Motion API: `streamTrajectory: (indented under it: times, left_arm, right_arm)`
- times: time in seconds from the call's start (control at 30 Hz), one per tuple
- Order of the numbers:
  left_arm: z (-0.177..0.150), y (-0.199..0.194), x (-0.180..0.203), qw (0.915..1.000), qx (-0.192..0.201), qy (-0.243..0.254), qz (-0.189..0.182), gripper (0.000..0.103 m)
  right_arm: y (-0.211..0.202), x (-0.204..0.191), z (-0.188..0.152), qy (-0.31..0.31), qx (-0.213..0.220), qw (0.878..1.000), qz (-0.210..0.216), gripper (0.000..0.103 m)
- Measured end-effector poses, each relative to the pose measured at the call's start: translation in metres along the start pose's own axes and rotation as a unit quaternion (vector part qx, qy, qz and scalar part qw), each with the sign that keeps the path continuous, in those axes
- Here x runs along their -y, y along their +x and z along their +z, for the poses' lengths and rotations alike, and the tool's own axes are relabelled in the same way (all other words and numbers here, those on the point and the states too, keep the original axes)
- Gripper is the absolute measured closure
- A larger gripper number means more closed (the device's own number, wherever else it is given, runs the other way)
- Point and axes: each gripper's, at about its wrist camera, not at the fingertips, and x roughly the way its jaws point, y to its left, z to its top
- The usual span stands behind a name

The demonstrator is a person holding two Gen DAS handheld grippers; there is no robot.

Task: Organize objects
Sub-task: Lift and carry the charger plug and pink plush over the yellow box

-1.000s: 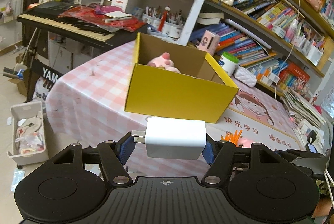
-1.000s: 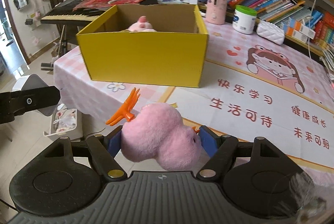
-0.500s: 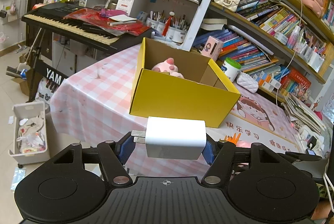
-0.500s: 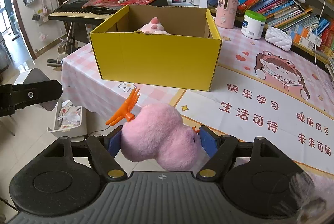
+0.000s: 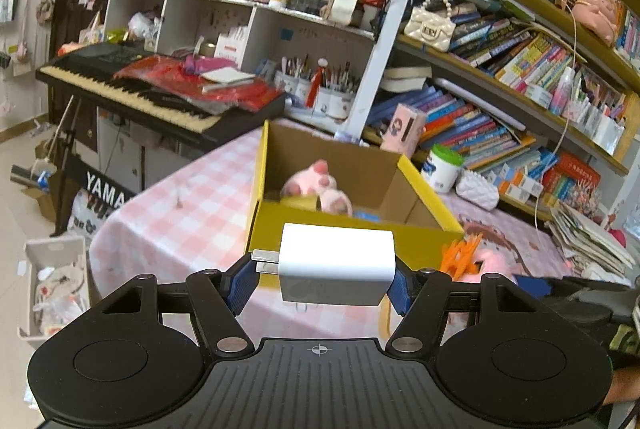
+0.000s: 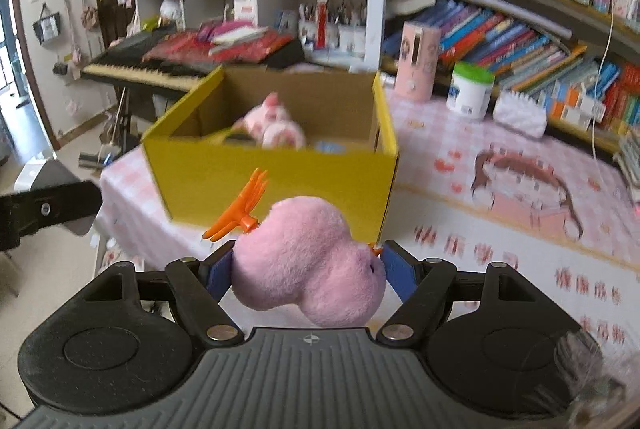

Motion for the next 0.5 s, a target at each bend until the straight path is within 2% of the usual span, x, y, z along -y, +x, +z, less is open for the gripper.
streamTrajectory:
  times: [0.23,0.5]
  left_arm:
    - [0.029,0.03,0.006,0.9996,0.026,-0.008,0.01,0.038]
    - [0.048,0.075,0.02,0.9992,0.026,-0.002,0.03,0.038]
  right_arm:
    - [0.02,0.022,0.049,0.005,0.047,0.999,-0.003,0.029]
    - [0.054,0.04,0.087,-0.004,0.062,0.998,0.016,0.029]
